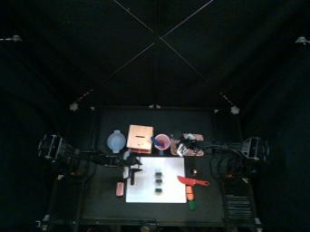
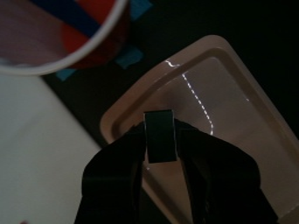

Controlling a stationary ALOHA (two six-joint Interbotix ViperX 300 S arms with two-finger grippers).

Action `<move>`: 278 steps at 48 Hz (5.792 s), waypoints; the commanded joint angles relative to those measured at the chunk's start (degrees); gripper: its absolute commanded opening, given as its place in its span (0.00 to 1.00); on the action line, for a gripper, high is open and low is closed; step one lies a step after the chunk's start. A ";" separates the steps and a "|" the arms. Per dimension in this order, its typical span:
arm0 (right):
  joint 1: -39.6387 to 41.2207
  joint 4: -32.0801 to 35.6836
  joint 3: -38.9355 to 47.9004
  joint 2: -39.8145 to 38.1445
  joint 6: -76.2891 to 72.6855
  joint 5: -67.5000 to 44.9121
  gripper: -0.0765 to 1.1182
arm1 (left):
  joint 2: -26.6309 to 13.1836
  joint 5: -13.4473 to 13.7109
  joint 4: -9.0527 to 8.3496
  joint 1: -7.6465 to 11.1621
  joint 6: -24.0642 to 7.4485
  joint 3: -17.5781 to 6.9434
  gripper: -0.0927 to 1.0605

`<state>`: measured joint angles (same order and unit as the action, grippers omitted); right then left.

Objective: Place sushi on board then cut the sushi with the knife then place the pieces on the plate
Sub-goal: Place the 4 sushi pieces on the plate

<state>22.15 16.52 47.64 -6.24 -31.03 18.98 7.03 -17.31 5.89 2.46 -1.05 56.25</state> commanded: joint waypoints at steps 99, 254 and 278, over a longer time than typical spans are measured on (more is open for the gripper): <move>-28.13 -3.08 -17.23 12.30 0.09 -2.72 0.74 | 0.53 -0.09 0.70 -0.26 0.09 -0.53 0.74; -33.31 -4.75 -19.78 9.14 0.18 2.72 0.81 | 0.18 1.32 2.37 -0.97 0.18 -0.44 0.74; -33.40 -2.90 -21.53 16.96 0.35 2.90 0.78 | 0.18 1.23 2.37 -1.05 0.00 -0.44 0.74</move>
<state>-11.43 13.27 27.42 11.78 -30.59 22.15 6.94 -15.82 8.26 1.67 -0.97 56.43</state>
